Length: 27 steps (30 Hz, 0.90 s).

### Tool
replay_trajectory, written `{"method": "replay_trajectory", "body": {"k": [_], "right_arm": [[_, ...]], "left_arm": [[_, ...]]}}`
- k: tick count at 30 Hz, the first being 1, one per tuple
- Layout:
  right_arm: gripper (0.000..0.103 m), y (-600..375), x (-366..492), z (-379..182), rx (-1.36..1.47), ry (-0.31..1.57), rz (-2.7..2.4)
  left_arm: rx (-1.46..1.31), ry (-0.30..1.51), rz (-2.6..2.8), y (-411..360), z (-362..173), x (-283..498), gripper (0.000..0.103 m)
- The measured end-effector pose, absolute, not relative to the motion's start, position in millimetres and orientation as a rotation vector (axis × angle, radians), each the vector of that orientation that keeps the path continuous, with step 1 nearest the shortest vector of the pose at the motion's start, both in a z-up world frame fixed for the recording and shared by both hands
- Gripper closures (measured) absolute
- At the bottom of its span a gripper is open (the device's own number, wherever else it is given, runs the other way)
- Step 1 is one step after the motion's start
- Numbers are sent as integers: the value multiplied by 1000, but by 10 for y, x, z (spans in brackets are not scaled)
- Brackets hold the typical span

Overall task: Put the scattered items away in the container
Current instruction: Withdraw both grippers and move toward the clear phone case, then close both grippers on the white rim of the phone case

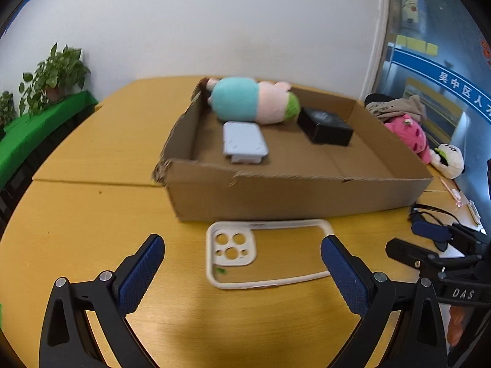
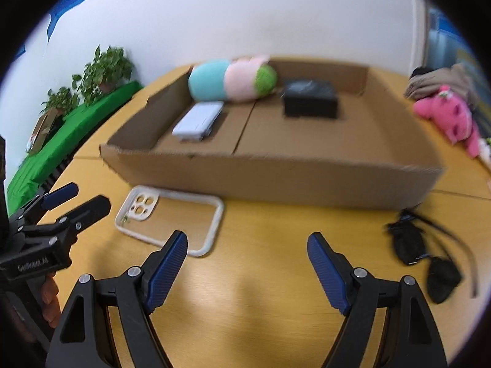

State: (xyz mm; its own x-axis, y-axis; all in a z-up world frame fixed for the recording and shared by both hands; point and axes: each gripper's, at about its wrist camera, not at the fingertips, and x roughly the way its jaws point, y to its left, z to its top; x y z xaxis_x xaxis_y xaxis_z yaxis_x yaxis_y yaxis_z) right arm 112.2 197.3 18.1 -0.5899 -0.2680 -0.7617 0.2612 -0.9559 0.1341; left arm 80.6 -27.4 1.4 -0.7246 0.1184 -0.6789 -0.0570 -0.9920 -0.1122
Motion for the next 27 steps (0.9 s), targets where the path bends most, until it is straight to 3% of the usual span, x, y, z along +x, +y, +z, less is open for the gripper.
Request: {"method": "replay_trajectory", "body": {"k": [4, 9, 13, 17, 20, 21, 23, 24, 27], "right_arm": [[23, 1778, 972, -60, 1278, 62, -2537], [23, 1728, 787, -258, 1321, 81, -2557], [23, 1648, 736, -316, 1333, 124, -2547], [24, 1601, 740, -332, 1312, 164, -2567], [30, 1632, 800, -334, 1274, 160, -2590], [37, 1639, 816, -332, 1262, 161, -2592], [50, 1644, 854, -316, 1247, 165, -2582], [62, 1648, 868, -306, 1244, 164, -2574], [88, 1675, 913, -291, 1235, 148, -2544]], "left_arm": [[-1183, -108, 2816, -341, -165, 630, 7], [-1345, -115, 2726, -335, -483, 422, 29], [-1350, -91, 2739, -286, -510, 453, 36], [-1353, -78, 2724, -251, -491, 466, 55], [-1359, -81, 2730, -256, -490, 464, 60], [-1362, -74, 2740, -256, -492, 449, 69], [-1366, -85, 2742, -258, -487, 469, 75], [-1369, -84, 2743, -252, -488, 475, 82], [-1376, -79, 2729, -201, -485, 488, 82]]}}
